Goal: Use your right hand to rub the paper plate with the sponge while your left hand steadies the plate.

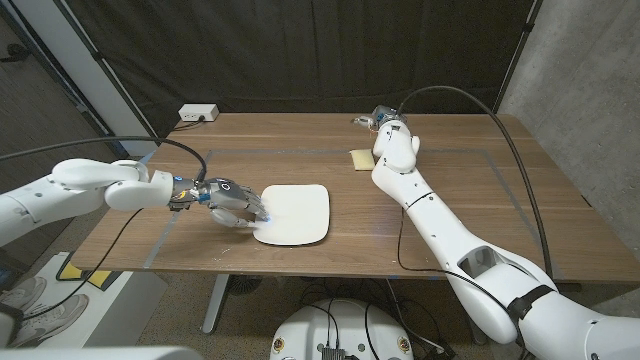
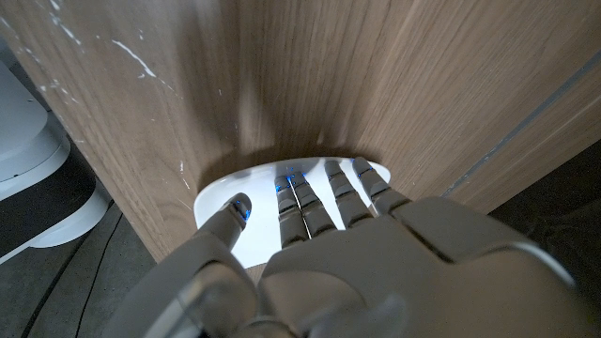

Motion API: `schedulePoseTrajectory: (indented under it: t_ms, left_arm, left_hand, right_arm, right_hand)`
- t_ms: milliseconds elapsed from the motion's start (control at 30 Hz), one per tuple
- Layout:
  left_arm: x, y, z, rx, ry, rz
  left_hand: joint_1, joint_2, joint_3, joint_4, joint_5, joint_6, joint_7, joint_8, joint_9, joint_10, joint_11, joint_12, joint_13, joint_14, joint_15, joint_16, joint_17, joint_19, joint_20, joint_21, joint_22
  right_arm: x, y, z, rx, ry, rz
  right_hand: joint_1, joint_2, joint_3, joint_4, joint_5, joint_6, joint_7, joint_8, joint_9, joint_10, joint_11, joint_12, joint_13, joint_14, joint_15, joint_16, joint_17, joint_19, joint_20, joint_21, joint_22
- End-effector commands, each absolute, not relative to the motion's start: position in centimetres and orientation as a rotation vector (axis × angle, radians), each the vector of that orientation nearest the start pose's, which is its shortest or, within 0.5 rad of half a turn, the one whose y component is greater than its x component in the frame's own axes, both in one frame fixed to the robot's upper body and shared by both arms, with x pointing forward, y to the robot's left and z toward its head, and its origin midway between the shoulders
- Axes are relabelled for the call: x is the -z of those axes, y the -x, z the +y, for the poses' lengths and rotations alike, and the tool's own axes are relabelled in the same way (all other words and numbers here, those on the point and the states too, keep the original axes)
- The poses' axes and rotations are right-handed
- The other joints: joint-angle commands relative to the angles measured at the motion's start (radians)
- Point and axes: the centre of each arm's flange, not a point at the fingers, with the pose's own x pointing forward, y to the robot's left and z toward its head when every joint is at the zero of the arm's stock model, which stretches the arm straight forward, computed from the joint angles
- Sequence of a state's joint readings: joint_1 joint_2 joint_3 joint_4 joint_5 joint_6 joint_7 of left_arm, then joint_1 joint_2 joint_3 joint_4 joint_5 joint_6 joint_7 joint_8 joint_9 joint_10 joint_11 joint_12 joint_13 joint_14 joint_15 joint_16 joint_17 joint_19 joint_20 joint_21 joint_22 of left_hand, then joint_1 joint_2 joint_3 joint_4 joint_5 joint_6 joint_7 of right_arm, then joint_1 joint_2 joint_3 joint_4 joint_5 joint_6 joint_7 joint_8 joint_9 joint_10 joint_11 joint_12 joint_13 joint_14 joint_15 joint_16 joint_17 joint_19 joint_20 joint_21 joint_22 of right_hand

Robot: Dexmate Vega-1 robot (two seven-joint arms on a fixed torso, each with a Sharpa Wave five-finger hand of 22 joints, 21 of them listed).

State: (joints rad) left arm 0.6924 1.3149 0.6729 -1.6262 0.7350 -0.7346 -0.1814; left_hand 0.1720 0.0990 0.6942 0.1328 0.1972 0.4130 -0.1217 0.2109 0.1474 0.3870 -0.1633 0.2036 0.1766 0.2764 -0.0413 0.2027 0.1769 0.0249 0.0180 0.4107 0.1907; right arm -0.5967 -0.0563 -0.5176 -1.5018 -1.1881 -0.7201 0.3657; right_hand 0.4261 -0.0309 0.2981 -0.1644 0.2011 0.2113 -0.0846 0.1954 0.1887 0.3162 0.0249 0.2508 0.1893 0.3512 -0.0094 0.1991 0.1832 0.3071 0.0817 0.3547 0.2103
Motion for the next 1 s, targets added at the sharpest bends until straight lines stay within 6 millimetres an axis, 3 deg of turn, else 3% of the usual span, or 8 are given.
schedulePoseTrajectory:
  t_ms: [33,200,333,733,1000]
  left_arm:
    - [5.4,-54.2,35.5,0.795,-2.196,-0.55]
    - [5.3,-54.4,35.5,0.797,-2.195,-0.55]
    - [5.3,-54.5,35.5,0.799,-2.192,-0.547]
    - [5.1,-54.9,35.3,0.801,-2.184,-0.546]
    - [5.0,-55.0,35.2,0.8,-2.182,-0.547]
  left_hand:
    - [-0.005,0.002,0.0,0.005,0.006,0.121,0.052,0.012,0.036,0.028,0.028,0.0,0.006,-0.002,-0.121,-0.004,0.0,0.007,-0.001,0.004,0.003]
    - [-0.007,0.003,0.002,0.006,0.006,0.119,0.051,0.01,0.036,0.028,0.029,-0.002,0.006,-0.004,-0.121,-0.007,0.0,0.007,-0.002,0.003,0.003]
    - [-0.007,0.004,0.003,0.007,0.006,0.119,0.05,0.009,0.036,0.026,0.029,-0.004,0.006,-0.005,-0.121,-0.008,0.0,0.006,-0.002,0.003,0.003]
    - [-0.009,0.006,0.006,0.008,0.006,0.117,0.049,0.007,0.036,0.025,0.029,-0.005,0.006,-0.005,-0.121,-0.01,0.0,0.007,-0.003,0.003,0.003]
    - [-0.01,0.007,0.008,0.009,0.007,0.118,0.048,0.006,0.036,0.025,0.028,-0.006,0.006,-0.004,-0.123,-0.011,0.0,0.009,-0.004,0.003,0.004]
  right_arm:
    - [-10.0,-64.9,-8.7,0.265,1.399,-0.136]
    - [-9.7,-65.4,-8.0,0.24,1.443,-0.096]
    - [-9.6,-65.6,-7.4,0.225,1.472,-0.07]
    - [-8.9,-66.2,-6.1,0.23,1.534,-0.005]
    - [-8.4,-67.2,-5.8,0.182,1.535,0.07]
  right_hand:
    - [0.01,0.0,-0.006,0.013,0.006,-0.008,-0.06,-0.005,0.001,-0.024,0.005,-0.011,0.005,0.01,0.009,0.002,0.009,-0.001,-0.004,0.005,0.008]
    - [0.013,0.0,-0.011,0.02,0.008,0.013,-0.111,0.005,0.001,-0.045,0.002,-0.021,0.006,-0.028,0.024,-0.011,0.012,-0.057,0.011,-0.012,0.013]
    - [0.019,-0.002,-0.013,0.02,0.009,0.017,-0.129,0.006,0.002,-0.057,0.004,-0.026,0.006,-0.049,0.026,-0.017,0.011,-0.084,0.015,-0.02,0.015]
    - [0.051,-0.01,-0.012,0.01,0.02,0.01,-0.135,0.004,0.003,-0.076,-0.014,-0.031,0.008,-0.025,-0.001,-0.002,0.015,-0.127,0.014,-0.034,0.018]
    - [0.074,-0.021,-0.016,0.006,0.031,-0.005,-0.136,0.0,0.004,-0.103,-0.014,-0.038,0.01,-0.047,0.007,-0.007,0.02,-0.151,0.014,-0.041,0.02]
